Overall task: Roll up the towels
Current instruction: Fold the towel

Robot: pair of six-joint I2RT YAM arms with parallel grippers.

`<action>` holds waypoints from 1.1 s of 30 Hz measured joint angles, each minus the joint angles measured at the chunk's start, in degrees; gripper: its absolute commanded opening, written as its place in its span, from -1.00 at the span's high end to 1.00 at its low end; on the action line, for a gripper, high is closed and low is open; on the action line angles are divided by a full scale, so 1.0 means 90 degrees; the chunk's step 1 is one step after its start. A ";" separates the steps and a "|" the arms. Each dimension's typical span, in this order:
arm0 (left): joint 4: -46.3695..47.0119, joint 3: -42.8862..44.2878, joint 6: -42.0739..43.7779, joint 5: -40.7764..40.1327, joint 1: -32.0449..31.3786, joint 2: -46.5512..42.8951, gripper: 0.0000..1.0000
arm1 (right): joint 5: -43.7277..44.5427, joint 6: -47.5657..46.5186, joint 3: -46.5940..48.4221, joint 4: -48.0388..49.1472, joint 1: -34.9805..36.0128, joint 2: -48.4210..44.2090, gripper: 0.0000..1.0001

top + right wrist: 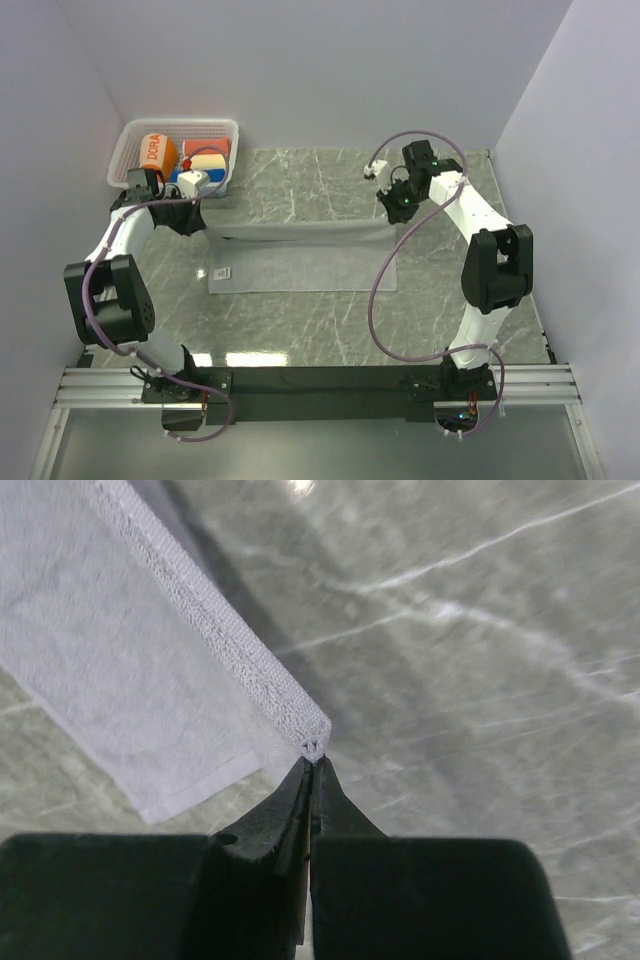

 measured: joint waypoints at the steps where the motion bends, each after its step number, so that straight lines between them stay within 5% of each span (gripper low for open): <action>1: -0.0015 -0.0102 0.0056 -0.0002 0.0002 -0.0049 0.99 | -0.0019 -0.0041 -0.0187 0.0002 0.0000 -0.0044 1.00; 29: -0.0668 -0.1909 0.1018 0.0095 0.0282 -0.1042 0.99 | -0.0270 -0.0396 -0.2657 0.0109 0.0386 -0.1093 1.00; 33: -0.0644 -0.1911 0.1107 0.0092 0.0282 -0.1042 0.99 | -0.0216 -0.0389 -0.2718 0.0160 0.0406 -0.1071 0.85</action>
